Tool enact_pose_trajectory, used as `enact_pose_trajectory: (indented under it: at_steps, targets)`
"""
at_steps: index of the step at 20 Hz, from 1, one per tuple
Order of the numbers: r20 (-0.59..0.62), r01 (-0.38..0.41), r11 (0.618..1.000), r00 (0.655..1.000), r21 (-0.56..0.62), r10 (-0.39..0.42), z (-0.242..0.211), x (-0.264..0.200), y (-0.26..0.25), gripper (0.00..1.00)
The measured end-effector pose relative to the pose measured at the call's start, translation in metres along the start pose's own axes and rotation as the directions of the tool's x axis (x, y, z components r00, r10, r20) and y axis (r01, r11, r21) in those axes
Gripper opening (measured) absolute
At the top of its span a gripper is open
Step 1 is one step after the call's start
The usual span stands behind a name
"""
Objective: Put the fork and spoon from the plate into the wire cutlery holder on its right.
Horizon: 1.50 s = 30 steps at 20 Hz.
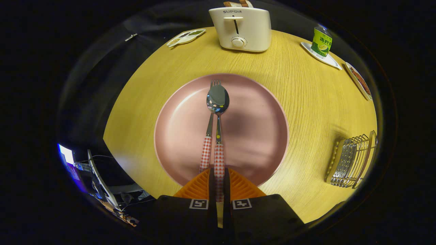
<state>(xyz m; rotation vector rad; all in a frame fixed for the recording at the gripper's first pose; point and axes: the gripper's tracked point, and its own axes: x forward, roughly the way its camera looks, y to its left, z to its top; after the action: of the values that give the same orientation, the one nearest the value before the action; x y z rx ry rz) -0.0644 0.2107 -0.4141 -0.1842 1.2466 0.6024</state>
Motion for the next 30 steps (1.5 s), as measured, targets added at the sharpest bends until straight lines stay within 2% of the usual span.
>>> enact_pose_trajectory:
  at_steps: [6,11,20,26,30]
  targets:
    - [0.039,-0.024,0.999,0.999,0.036,0.023,0.005,-0.030,-0.013,0.11]
    - [0.062,-0.021,0.999,0.998,0.038,0.018,0.001,-0.082,-0.035,0.11]
    - [0.075,0.095,0.995,0.993,-0.022,-0.093,-0.009,-0.166,-0.121,0.11]
    - [-0.013,0.134,0.990,0.991,-0.051,-0.135,-0.029,-0.208,-0.165,0.11]
    - [-0.101,0.169,0.979,0.978,-0.115,-0.180,-0.042,-0.227,-0.203,0.11]
